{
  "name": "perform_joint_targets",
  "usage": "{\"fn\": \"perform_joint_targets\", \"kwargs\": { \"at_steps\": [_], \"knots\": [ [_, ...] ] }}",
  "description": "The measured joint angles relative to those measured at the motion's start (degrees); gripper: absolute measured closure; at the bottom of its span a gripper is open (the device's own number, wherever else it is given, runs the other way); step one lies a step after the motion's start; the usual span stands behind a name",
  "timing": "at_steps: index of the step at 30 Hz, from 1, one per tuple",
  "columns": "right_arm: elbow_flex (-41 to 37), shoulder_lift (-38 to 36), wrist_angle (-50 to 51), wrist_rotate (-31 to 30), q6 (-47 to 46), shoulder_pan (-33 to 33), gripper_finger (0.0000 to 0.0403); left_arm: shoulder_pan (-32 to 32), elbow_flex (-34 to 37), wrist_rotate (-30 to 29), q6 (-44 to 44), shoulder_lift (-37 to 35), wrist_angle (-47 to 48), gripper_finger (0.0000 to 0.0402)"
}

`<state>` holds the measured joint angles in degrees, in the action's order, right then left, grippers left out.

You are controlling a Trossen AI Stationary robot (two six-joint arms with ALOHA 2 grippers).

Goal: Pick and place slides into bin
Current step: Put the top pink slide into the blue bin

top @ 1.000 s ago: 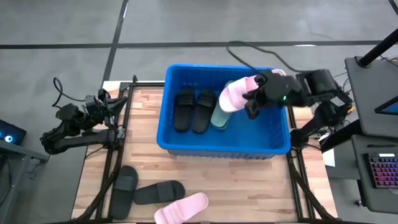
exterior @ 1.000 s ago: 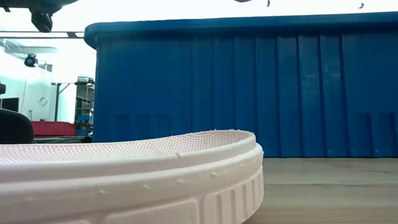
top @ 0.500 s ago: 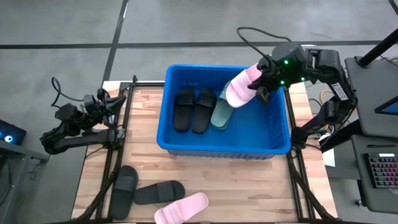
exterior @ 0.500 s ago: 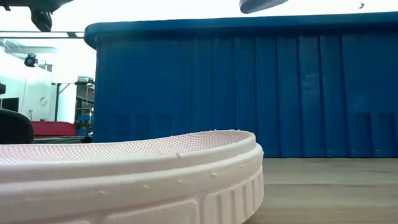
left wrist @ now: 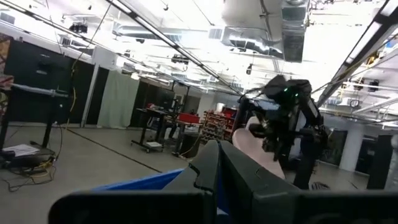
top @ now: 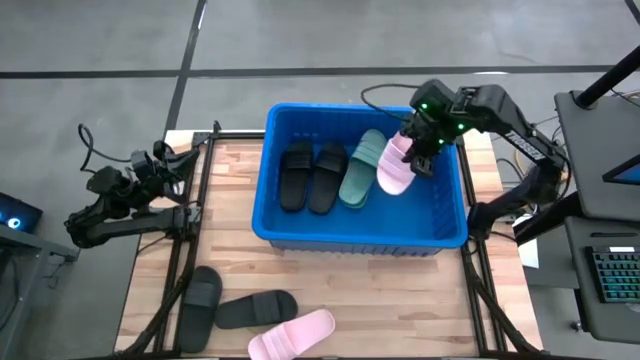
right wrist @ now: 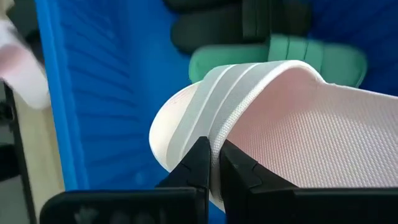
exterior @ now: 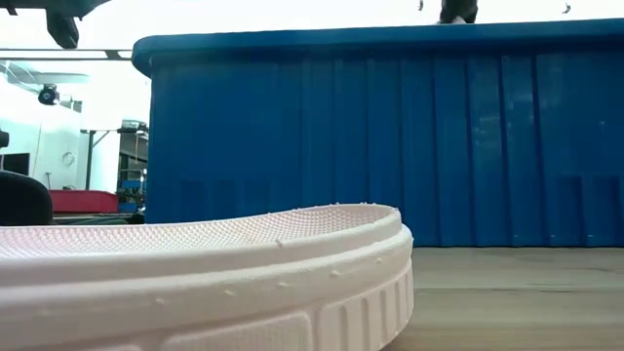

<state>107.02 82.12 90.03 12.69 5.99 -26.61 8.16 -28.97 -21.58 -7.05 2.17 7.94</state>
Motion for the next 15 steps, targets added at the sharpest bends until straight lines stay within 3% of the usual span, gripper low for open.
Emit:
{"fn": "perform_joint_targets", "kwargs": {
  "at_steps": [7,11,15],
  "knots": [
    [-11.98,-4.12,-0.73,3.44,3.66,-5.71,0.0391,-0.01,0.09,-2.14,0.01,0.00,0.00,0.0402],
    [-18.60,-5.00,-5.50,8.94,5.67,-8.33,0.0391,-0.02,0.10,-2.95,0.01,0.00,0.00,0.0402],
    [-24.76,-4.68,-9.61,10.25,7.69,-9.66,0.0391,-0.02,0.09,-2.95,0.01,0.00,0.00,0.0402]
  ]
}}
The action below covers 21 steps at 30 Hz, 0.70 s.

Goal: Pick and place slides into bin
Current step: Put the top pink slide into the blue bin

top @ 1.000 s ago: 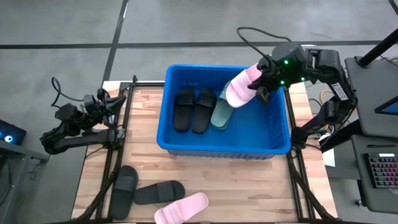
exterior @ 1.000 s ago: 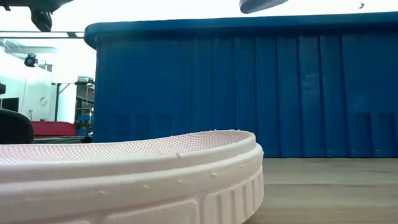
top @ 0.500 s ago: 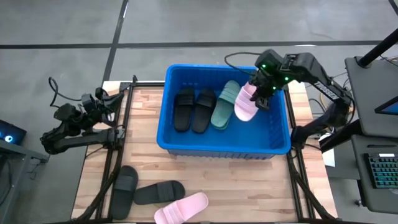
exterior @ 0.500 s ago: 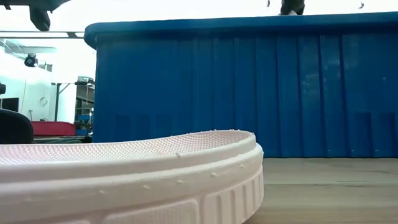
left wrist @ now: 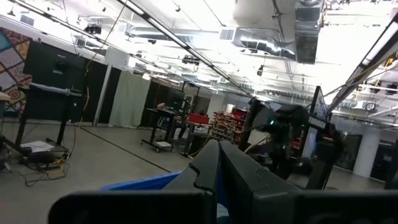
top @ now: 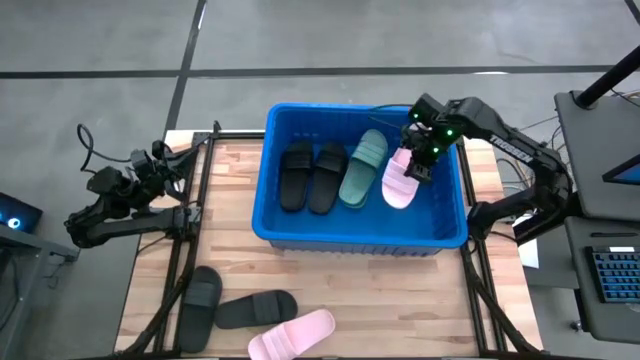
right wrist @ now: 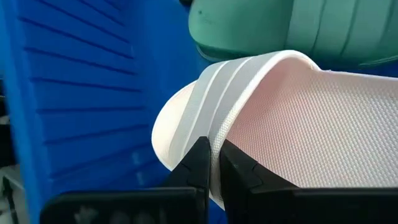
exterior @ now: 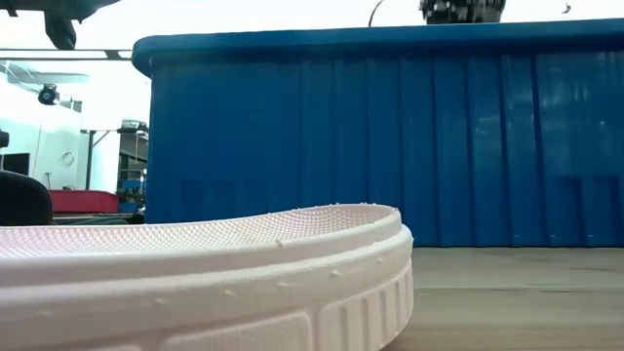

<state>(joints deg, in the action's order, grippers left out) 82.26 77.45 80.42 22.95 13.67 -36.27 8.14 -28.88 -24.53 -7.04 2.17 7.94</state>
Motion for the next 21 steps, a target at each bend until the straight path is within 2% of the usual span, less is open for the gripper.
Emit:
{"fn": "perform_joint_targets", "kwargs": {
  "at_steps": [9,21],
  "knots": [
    [-12.49,0.64,-7.00,2.99,2.91,-3.05,0.0391,0.00,0.04,-0.02,-0.01,0.00,0.00,0.0402],
    [-24.76,0.64,-20.81,8.22,6.35,-9.05,0.0391,0.01,-0.10,-1.42,0.40,0.17,0.00,0.0402]
  ]
}}
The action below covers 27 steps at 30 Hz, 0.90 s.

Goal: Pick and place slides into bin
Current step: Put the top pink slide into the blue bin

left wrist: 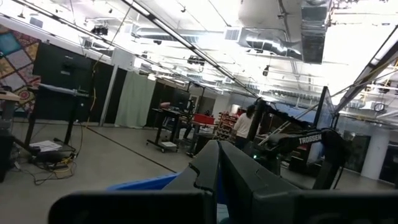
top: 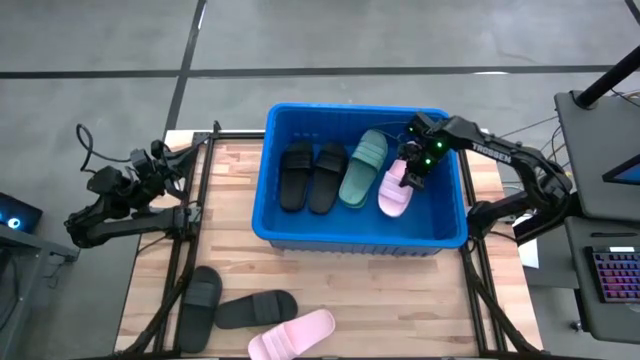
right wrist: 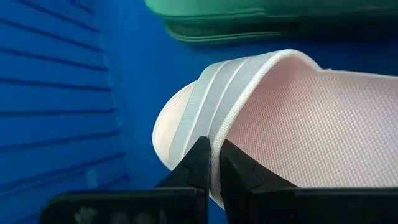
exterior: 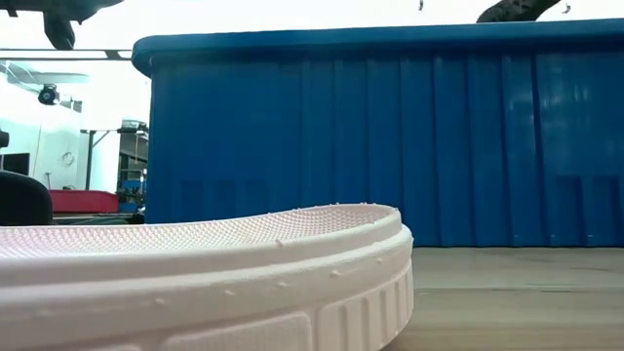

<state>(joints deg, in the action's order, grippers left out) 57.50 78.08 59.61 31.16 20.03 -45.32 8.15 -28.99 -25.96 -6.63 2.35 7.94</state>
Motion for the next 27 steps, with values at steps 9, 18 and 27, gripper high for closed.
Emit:
{"fn": "perform_joint_targets", "kwargs": {
  "at_steps": [9,18,27],
  "knots": [
    [-4.52,0.00,-5.34,0.84,2.85,-3.54,0.0391,-0.01,-0.01,-1.57,0.00,0.02,-0.02,0.0402],
    [-4.55,2.74,-8.31,3.42,2.94,-3.49,0.0391,0.00,0.06,-1.60,-0.13,0.13,-0.04,0.0402],
    [-3.59,8.25,-8.37,1.44,-0.78,-3.54,0.0383,0.00,-0.03,-1.58,-0.28,0.16,-0.28,0.0402]
  ]
}}
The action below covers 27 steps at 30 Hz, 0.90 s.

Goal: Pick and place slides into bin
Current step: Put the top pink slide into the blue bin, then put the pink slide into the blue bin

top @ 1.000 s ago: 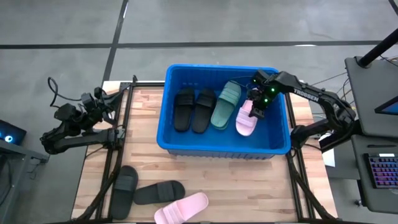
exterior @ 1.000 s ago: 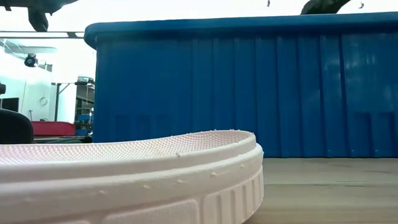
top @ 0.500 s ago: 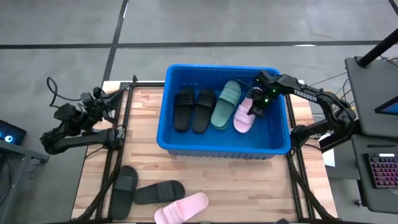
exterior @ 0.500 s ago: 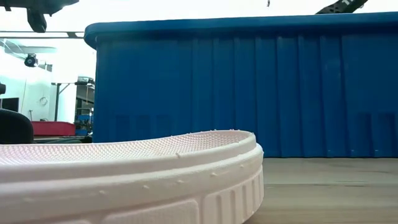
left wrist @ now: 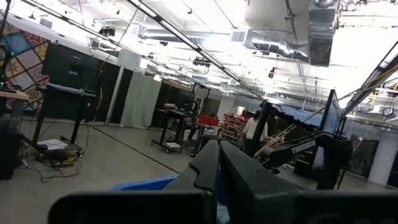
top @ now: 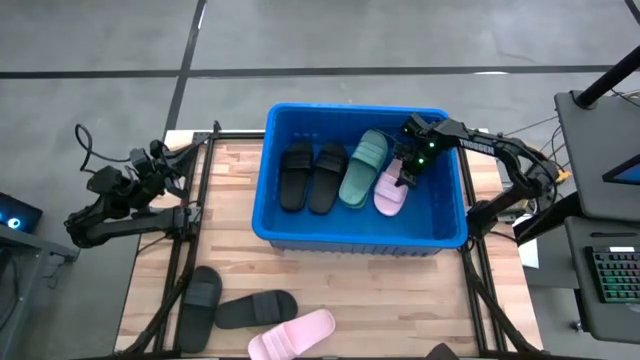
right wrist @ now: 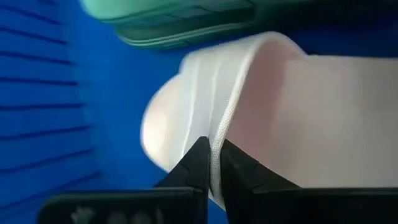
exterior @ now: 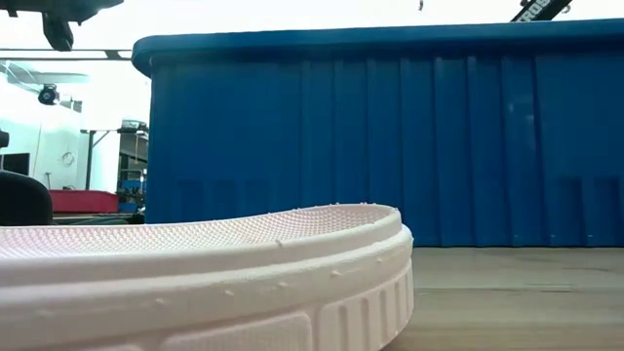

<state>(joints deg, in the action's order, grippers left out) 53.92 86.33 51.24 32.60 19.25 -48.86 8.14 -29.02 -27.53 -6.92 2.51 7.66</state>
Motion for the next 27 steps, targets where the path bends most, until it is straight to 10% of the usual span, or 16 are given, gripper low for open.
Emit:
{"fn": "perform_joint_targets", "kwargs": {
  "at_steps": [16,27],
  "knots": [
    [7.48,0.41,3.17,-15.46,-1.43,0.15,0.0242,0.01,0.00,0.00,-0.17,0.31,0.08,0.0402],
    [20.98,-2.09,7.94,-18.77,-15.52,0.82,0.0244,0.02,0.07,0.02,-0.17,0.37,0.20,0.0402]
  ]
}}
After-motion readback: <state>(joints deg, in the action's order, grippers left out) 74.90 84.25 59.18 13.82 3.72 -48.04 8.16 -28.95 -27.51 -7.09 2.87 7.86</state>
